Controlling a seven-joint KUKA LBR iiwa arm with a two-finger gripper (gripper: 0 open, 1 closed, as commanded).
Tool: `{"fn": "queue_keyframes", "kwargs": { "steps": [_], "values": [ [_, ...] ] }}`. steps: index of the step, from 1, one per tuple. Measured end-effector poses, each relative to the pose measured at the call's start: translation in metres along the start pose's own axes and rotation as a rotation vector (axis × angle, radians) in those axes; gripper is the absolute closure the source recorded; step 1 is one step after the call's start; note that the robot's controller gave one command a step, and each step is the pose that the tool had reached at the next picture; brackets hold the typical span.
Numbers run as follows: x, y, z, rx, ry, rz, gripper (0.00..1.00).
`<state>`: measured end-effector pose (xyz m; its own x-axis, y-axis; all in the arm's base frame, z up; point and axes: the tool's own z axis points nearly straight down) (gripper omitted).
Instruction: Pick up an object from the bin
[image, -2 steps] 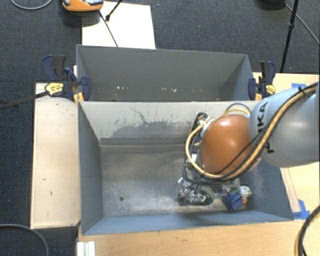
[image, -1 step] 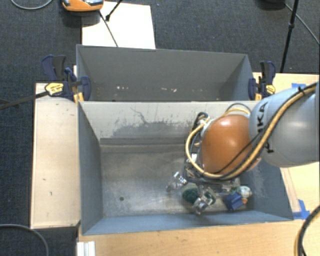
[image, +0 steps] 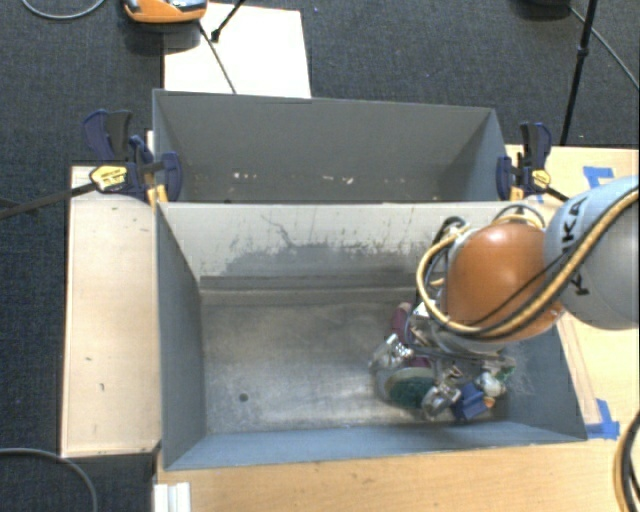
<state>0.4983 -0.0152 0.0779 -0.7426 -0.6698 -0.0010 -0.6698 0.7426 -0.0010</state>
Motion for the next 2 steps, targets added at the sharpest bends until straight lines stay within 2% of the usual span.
{"fn": "queue_keyframes", "kwargs": {
  "steps": [1, 2],
  "values": [
    [-0.002, 0.003, 0.0, -0.002, -0.001, 0.002, 1.0],
    [0.07, -0.074, -0.117, 0.003, -0.002, -0.413, 1.0]
  ]
}}
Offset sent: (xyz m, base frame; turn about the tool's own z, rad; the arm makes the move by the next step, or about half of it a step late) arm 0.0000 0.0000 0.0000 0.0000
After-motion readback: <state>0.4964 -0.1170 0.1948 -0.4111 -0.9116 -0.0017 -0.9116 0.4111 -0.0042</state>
